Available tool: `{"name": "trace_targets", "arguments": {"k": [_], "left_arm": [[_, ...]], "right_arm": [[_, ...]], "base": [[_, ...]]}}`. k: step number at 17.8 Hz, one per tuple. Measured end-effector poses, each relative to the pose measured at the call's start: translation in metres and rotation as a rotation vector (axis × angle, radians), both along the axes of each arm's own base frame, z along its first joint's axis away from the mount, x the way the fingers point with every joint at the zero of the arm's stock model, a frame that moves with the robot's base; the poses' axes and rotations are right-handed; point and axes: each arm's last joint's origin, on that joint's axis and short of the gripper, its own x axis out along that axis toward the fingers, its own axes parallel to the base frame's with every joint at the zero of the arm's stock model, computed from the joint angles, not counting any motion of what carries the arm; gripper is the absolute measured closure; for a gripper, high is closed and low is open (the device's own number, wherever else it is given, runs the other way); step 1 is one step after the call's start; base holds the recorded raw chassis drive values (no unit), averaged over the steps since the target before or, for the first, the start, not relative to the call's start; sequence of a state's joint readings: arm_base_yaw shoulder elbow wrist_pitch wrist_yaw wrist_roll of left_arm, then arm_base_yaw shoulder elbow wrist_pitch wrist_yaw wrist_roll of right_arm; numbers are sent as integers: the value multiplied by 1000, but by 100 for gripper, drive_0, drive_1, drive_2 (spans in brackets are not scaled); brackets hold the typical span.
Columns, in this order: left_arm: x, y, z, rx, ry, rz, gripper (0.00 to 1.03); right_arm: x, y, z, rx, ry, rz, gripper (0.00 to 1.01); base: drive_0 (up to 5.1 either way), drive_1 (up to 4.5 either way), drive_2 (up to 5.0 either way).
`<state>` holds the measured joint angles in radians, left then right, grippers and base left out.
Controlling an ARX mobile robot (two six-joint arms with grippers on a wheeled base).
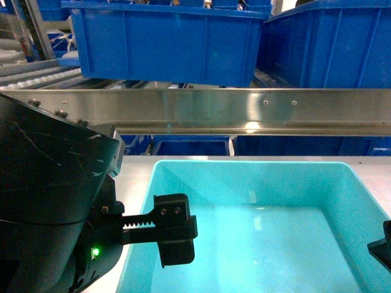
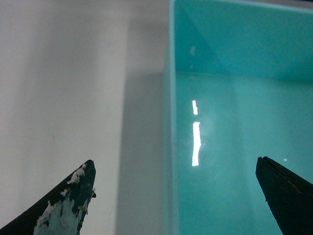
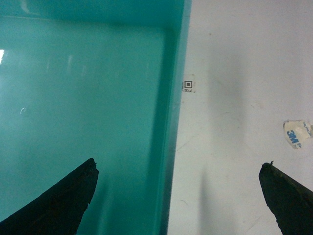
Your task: Organize blue bins on left shelf correctly
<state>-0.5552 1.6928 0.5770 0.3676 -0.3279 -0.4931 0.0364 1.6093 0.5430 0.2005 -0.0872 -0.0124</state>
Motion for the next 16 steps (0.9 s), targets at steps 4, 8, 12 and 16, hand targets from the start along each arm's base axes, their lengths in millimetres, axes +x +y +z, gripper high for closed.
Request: {"name": "trace_targets", "arguments": {"k": [4, 8, 12, 16], "left_arm": [[-3, -4, -19, 22, 78, 24, 5], [2, -12, -30, 19, 112, 37, 5], [6, -16, -31, 7, 110, 44, 5], [1, -20, -36, 18, 156, 45, 5]], "right_arm": [[0, -3, -6, -5, 12, -7, 3], [2, -5, -12, -10, 24, -3, 3], [2, -8, -21, -13, 53, 2, 3], [6, -6, -21, -43, 47, 29, 3]], "base": [[0, 0, 0], [0, 0, 0], [0, 0, 0], [0, 0, 0]]}}
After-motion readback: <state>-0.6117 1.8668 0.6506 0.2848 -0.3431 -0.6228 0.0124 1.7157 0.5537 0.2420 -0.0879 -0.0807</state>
